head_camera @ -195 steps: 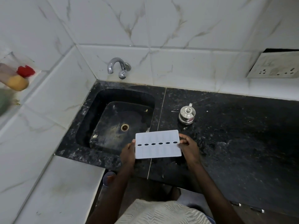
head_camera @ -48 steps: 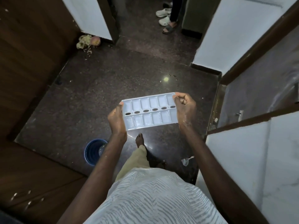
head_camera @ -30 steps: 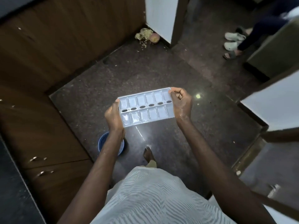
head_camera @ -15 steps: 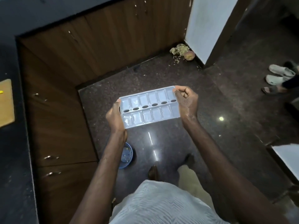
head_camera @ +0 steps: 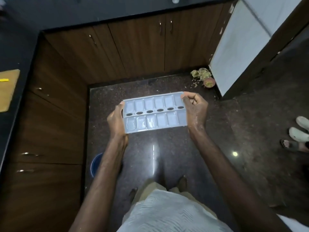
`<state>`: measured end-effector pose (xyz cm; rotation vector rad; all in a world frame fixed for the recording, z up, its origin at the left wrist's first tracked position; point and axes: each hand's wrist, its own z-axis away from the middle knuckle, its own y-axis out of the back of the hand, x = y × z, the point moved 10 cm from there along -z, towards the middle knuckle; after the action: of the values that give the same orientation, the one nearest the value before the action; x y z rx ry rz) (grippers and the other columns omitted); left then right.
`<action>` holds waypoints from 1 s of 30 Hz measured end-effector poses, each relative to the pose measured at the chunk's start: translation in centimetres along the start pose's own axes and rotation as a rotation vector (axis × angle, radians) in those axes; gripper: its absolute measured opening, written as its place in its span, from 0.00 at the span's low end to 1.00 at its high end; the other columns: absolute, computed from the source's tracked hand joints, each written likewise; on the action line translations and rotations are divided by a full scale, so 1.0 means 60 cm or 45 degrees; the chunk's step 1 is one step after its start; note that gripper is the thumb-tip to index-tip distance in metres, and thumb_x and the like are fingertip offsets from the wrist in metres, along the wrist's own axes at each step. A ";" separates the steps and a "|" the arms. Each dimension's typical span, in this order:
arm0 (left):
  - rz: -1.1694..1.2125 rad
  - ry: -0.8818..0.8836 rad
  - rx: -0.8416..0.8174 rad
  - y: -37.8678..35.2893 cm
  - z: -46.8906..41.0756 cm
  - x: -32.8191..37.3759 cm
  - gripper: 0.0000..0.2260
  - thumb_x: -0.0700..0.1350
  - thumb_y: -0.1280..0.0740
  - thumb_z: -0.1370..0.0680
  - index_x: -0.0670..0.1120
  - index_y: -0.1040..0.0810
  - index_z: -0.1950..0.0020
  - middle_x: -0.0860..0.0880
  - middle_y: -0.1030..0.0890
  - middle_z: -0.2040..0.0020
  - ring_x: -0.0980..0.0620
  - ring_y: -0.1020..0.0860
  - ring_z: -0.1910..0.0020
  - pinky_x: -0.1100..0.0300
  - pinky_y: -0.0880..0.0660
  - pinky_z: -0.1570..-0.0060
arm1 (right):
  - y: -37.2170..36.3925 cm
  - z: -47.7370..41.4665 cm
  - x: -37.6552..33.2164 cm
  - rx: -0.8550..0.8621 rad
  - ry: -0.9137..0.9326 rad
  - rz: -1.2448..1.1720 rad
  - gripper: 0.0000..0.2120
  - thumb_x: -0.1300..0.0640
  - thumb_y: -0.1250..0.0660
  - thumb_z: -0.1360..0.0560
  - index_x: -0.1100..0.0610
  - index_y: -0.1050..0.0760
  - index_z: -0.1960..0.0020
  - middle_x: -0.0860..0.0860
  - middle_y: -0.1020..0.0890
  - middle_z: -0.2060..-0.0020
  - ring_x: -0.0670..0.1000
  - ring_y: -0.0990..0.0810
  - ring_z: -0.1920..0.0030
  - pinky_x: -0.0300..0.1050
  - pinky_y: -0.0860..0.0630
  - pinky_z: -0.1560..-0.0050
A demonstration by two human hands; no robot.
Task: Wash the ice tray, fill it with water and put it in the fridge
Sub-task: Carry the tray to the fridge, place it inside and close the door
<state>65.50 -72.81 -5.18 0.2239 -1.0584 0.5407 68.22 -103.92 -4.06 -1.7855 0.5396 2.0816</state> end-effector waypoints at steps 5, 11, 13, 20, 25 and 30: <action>0.022 -0.017 0.042 -0.103 0.027 -0.019 0.09 0.48 0.32 0.19 0.46 0.14 0.49 0.47 0.13 0.58 0.48 0.14 0.61 0.51 0.18 0.57 | 0.063 -0.097 -0.026 -0.050 0.065 0.022 0.04 0.59 0.27 0.23 0.52 0.15 0.50 0.46 0.13 0.59 0.43 0.17 0.59 0.42 0.19 0.54; 0.000 -0.018 0.082 -0.217 0.035 -0.022 0.11 0.50 0.32 0.20 0.45 0.14 0.48 0.42 0.12 0.51 0.39 0.13 0.52 0.44 0.16 0.52 | 0.117 -0.207 -0.033 -0.079 0.054 -0.019 0.04 0.61 0.27 0.23 0.54 0.15 0.51 0.44 0.13 0.60 0.40 0.17 0.60 0.37 0.21 0.55; -0.012 -0.025 0.089 -0.261 0.029 -0.019 0.12 0.50 0.32 0.20 0.44 0.14 0.47 0.42 0.12 0.52 0.38 0.13 0.50 0.42 0.17 0.51 | 0.130 -0.249 -0.037 -0.084 0.065 -0.031 0.03 0.61 0.27 0.23 0.56 0.15 0.50 0.45 0.13 0.59 0.40 0.18 0.60 0.37 0.21 0.55; -0.086 -0.036 0.118 -0.423 -0.004 -0.019 0.15 0.51 0.34 0.18 0.42 0.15 0.44 0.40 0.12 0.50 0.38 0.14 0.51 0.48 0.16 0.55 | 0.173 -0.409 -0.062 -0.124 0.115 -0.003 0.04 0.61 0.28 0.22 0.54 0.17 0.50 0.40 0.15 0.59 0.39 0.17 0.59 0.35 0.21 0.54; -0.092 -0.009 0.145 -0.543 -0.014 -0.024 0.12 0.52 0.34 0.18 0.46 0.14 0.48 0.44 0.12 0.53 0.42 0.12 0.53 0.49 0.16 0.54 | 0.223 -0.514 -0.086 -0.138 0.126 0.051 0.04 0.60 0.28 0.21 0.52 0.17 0.49 0.39 0.15 0.57 0.37 0.17 0.57 0.31 0.22 0.53; -0.089 -0.015 0.116 -0.673 -0.016 -0.016 0.15 0.52 0.35 0.18 0.43 0.14 0.45 0.42 0.12 0.51 0.40 0.13 0.51 0.44 0.17 0.49 | 0.287 -0.626 -0.097 -0.103 0.065 0.029 0.06 0.60 0.28 0.21 0.59 0.16 0.46 0.44 0.14 0.55 0.38 0.16 0.56 0.33 0.21 0.52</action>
<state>86.98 -106.97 -3.29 0.3437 -1.0346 0.5254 92.80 -137.58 -2.33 -1.8906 0.4982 2.1065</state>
